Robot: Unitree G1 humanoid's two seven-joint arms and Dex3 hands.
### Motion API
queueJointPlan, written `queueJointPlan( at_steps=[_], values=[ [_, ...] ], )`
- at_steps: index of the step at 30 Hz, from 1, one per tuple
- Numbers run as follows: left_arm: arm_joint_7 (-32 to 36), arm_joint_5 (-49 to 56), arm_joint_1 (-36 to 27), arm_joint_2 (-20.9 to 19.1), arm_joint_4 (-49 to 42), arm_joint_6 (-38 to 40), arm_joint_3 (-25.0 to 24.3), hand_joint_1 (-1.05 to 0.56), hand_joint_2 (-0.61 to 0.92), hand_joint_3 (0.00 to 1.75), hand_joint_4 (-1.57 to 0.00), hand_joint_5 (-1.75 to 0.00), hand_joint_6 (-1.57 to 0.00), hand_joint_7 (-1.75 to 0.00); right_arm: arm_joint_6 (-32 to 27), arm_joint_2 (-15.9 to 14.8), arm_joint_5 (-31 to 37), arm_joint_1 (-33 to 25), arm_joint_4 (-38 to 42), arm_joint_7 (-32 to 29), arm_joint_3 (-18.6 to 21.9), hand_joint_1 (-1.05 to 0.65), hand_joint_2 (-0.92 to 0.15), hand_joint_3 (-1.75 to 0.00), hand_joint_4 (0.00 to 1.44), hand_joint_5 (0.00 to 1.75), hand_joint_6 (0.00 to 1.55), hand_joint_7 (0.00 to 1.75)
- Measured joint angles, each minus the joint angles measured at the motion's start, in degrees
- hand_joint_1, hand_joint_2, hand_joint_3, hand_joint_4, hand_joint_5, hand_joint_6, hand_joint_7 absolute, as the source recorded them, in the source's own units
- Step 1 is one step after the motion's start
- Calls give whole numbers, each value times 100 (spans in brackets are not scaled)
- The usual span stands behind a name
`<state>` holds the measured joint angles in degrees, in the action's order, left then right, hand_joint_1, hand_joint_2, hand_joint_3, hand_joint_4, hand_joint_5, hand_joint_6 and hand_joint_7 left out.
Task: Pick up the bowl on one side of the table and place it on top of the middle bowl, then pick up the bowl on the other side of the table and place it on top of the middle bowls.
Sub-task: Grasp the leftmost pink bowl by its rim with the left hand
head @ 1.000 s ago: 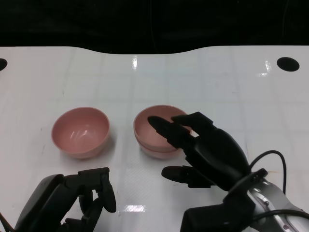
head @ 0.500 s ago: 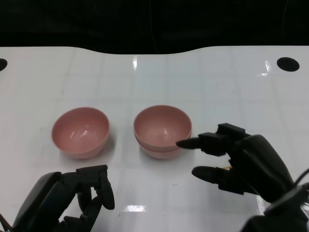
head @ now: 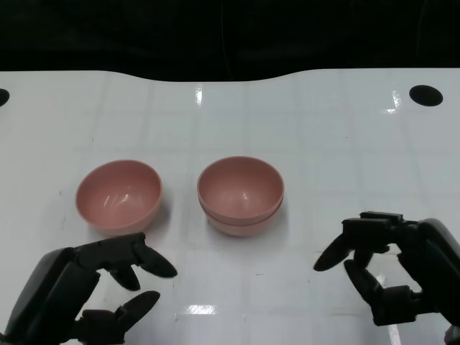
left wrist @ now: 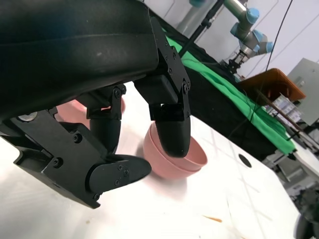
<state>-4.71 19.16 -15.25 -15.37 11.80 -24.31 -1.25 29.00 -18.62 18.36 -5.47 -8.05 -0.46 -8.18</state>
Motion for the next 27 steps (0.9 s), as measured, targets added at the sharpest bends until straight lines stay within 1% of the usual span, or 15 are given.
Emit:
queueJointPlan(
  at_steps=[2,4,7,9,11,13,15,20,23,27],
  values=[
    [78,234,-2,2,192,177,-69,-33,88,9,-54,-103,-71,-32,0,16,39,-1,1,0,45,-4,-12,-172,98,174,90,144],
    [153,523,3,-6,343,338,-115,-41,90,4,-48,-99,-68,-25,0,54,108,0,4,0,62,-4,-10,-174,99,175,89,151],
    [213,855,14,-23,497,511,-137,-44,91,1,-47,-93,-69,-19,-18,127,200,-1,6,-1,68,-4,-10,-174,100,175,88,154],
    [263,1035,34,-20,565,628,-133,-46,91,0,-44,-86,-69,-16,-43,183,254,-1,6,-1,70,-2,-10,-174,100,175,88,158],
    [277,1377,64,-14,709,859,-103,-49,91,0,-44,-71,-68,-9,-139,224,309,-1,4,-1,77,-4,-10,-174,101,175,86,162],
    [292,1748,134,-10,805,1115,-35,-51,91,0,-47,-64,-67,-5,-274,254,354,-5,2,2,79,-5,-10,-174,101,175,85,164],
    [289,2036,238,-9,899,1375,54,-52,91,0,-48,-63,-65,-3,-387,263,360,-15,-3,21,81,-5,-10,-174,100,175,85,164],
    [-116,2637,597,-106,1011,2023,311,-55,90,0,-36,-58,-54,0,-566,266,450,-41,-41,52,83,-5,-9,-173,100,175,84,164],
    [-278,3083,866,-202,981,2341,490,-55,85,0,-33,-55,-51,0,-620,268,476,-49,-43,62,80,-5,-9,-173,100,175,83,164],
    [-373,3694,1269,-277,834,2740,743,-58,84,0,-32,-53,-47,0,-690,270,518,-65,-82,84,68,-4,-9,-172,99,175,83,163]
  ],
)
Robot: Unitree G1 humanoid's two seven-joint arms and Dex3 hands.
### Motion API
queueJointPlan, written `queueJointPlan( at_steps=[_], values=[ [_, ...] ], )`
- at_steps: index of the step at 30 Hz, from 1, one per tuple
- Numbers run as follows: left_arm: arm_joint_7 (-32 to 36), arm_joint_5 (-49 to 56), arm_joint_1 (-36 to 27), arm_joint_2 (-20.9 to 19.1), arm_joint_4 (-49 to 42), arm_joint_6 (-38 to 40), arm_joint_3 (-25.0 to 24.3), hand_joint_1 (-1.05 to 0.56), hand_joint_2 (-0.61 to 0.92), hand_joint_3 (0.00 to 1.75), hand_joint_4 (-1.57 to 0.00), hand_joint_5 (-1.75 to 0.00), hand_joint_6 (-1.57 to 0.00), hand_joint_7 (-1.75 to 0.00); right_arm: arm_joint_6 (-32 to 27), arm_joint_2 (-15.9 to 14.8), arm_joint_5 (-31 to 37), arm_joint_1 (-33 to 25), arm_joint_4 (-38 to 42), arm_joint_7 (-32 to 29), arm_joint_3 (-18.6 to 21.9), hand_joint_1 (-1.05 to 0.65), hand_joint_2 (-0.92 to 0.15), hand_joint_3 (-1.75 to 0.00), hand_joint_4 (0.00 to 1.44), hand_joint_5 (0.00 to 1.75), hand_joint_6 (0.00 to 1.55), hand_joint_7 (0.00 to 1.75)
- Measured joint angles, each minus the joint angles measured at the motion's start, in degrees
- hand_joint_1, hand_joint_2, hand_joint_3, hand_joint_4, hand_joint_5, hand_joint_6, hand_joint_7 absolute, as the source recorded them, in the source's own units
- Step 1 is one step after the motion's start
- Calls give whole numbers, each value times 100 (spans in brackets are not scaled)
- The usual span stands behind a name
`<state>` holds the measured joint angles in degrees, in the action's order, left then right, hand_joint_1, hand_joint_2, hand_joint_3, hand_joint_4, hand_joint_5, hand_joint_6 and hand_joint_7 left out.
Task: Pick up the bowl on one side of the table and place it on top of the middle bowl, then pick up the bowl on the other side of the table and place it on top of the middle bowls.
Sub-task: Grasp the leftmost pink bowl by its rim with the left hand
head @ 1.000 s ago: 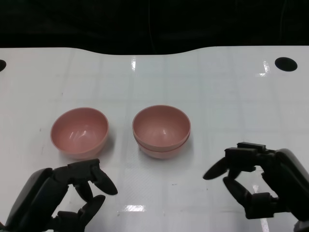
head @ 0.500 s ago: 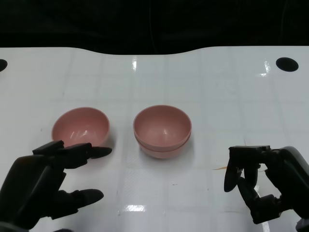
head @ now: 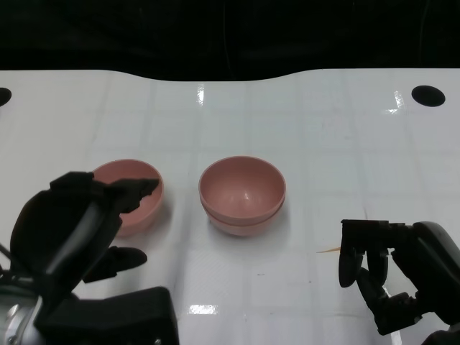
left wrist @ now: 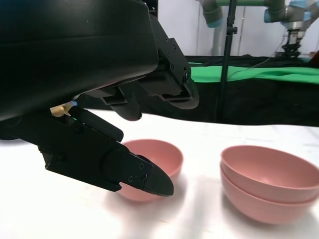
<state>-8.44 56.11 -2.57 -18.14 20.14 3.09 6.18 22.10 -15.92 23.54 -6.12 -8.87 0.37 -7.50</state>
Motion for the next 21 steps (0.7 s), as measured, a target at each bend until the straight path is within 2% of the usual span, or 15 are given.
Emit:
queueJointPlan(
  at_steps=[4,9,15,21],
  values=[
    [-176,479,252,7,-162,425,284,-60,85,1,-32,-50,-44,0,-40,3,71,-19,-71,3,-3,-5,-11,-170,98,175,81,163],
    [-464,937,578,119,-415,999,615,-61,87,0,-39,-37,-42,0,-69,7,114,-46,-99,20,-11,-6,-12,-168,97,175,81,163],
    [-687,1107,927,211,-963,1388,919,-59,87,0,-52,-23,-45,-1,-70,12,149,-53,-107,21,-18,-7,-12,-168,98,175,82,163],
    [-823,1130,1316,226,-1758,1686,1172,-59,88,0,-56,-15,-46,-1,-70,18,161,-61,-111,22,-35,-8,-12,-168,98,175,82,163]
  ],
)
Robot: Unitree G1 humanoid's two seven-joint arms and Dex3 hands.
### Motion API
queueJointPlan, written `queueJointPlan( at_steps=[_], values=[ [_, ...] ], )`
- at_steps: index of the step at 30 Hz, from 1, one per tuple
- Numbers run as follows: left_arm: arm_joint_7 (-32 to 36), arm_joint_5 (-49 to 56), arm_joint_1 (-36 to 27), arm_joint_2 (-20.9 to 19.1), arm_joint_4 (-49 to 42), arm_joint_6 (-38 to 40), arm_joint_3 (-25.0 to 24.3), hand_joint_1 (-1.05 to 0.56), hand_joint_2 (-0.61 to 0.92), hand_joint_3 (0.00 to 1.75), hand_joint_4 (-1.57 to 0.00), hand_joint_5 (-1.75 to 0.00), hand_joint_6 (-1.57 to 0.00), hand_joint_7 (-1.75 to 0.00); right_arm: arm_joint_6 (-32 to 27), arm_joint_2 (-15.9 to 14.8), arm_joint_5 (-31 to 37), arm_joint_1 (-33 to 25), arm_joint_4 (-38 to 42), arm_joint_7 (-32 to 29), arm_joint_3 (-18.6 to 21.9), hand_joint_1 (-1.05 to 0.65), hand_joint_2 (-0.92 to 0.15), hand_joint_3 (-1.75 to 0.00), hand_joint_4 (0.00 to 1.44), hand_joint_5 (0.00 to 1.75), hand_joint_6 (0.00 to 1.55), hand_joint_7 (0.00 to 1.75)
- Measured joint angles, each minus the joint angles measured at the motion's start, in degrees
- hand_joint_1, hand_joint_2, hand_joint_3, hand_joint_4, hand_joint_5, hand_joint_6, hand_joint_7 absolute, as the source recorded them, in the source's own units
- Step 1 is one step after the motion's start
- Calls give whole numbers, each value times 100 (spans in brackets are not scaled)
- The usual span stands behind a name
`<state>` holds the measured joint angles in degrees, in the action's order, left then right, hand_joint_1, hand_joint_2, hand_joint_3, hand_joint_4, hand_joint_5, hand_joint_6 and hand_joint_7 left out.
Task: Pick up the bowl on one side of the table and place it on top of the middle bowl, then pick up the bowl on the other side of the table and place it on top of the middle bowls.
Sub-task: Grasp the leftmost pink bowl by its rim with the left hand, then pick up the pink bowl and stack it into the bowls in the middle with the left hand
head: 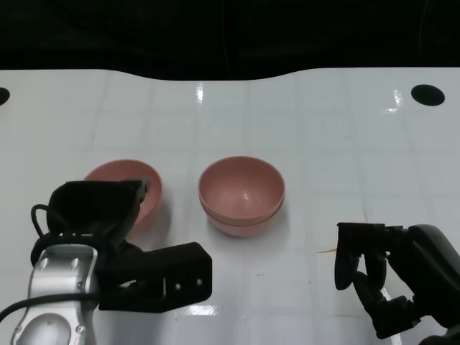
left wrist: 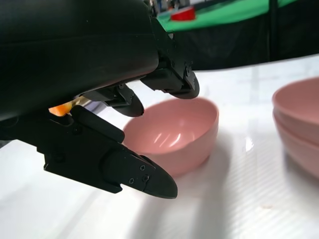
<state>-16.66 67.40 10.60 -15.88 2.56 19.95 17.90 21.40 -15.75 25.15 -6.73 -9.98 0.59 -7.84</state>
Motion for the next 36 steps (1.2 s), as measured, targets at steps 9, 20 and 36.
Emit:
queueJointPlan(
  at_steps=[9,20,36],
  values=[
    [311,-205,607,2,-1414,27,331,-53,92,2,-74,-15,-55,-3,0,7,14,-2,-8,2,-9,-9,-11,-169,98,175,83,162],
    [2108,-1067,965,-225,-2739,-1374,476,-31,92,15,-84,-174,-104,-51,4,25,17,-3,-7,1,-25,-10,-11,-169,98,175,83,162],
    [1353,-948,1326,-417,-1891,-645,724,-32,92,21,-80,-175,-82,-78,9,36,21,0,-7,-2,-40,-9,-11,-170,98,175,83,161]
  ],
)
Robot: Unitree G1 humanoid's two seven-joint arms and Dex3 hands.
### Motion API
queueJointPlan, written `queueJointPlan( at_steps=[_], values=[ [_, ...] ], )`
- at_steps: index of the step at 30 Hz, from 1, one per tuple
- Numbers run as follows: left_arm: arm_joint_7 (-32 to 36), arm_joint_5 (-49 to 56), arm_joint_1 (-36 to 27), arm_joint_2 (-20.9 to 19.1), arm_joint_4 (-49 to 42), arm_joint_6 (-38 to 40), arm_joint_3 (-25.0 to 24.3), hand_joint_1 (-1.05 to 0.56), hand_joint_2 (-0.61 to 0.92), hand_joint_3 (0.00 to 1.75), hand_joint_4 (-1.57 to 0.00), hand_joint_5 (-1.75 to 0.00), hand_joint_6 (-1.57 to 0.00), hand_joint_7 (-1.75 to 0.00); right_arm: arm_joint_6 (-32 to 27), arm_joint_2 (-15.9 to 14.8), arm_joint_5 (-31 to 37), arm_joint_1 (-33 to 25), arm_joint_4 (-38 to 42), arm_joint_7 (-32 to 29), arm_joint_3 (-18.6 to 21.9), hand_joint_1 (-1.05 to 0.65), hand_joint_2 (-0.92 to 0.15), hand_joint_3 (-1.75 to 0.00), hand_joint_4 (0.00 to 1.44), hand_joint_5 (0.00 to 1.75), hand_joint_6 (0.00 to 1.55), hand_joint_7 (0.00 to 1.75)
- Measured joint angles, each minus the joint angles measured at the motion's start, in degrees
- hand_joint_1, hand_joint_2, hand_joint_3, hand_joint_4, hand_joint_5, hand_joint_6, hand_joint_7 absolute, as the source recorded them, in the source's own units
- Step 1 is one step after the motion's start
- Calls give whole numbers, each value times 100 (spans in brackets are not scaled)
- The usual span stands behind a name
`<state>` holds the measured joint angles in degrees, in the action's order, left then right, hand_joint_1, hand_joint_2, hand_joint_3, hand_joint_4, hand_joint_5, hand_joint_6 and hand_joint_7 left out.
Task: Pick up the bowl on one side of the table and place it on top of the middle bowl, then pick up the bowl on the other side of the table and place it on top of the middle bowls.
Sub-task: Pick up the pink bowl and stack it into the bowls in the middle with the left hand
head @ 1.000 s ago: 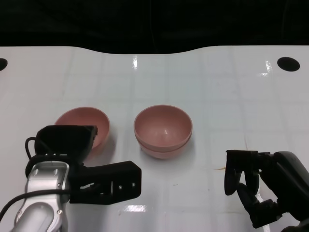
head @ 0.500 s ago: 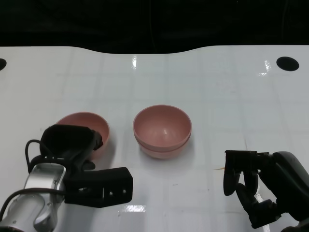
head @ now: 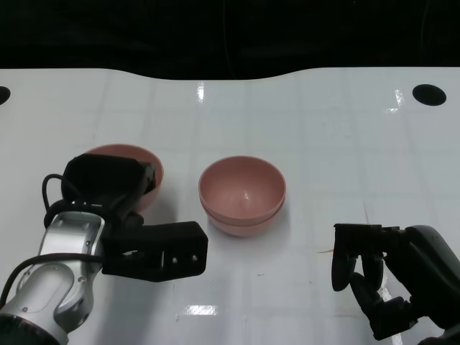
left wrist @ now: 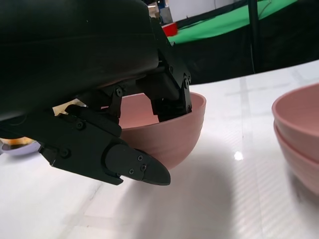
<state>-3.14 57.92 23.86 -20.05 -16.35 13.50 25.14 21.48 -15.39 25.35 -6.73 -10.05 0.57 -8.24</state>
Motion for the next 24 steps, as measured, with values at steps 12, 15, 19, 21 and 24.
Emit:
queueJointPlan(
  at_steps=[12,15,19,21,24],
  values=[
    [-249,52,20,-120,1027,135,-30,-31,92,23,-84,-175,-76,-129,2,1,5,0,0,-2,-1,-9,-11,-169,98,175,83,161],
    [-291,41,47,-109,1308,135,-62,-34,90,26,-84,-175,-87,-82,1,2,5,-1,0,-2,-2,-8,-11,-169,98,175,82,161],
    [-410,-2,127,-45,1651,121,-69,-33,86,26,-86,-175,-113,-28,1,7,5,0,1,-1,-13,-8,-11,-168,97,175,82,161],
    [-411,-16,167,11,1745,49,-69,-32,85,26,-88,-175,-114,-25,1,9,5,0,1,-1,-22,-9,-12,-168,97,175,83,161],
    [-410,-78,194,103,1788,-90,-68,-32,82,26,-89,-175,-117,-25,1,12,5,1,2,-1,-36,-9,-12,-168,97,175,83,161]
  ],
)
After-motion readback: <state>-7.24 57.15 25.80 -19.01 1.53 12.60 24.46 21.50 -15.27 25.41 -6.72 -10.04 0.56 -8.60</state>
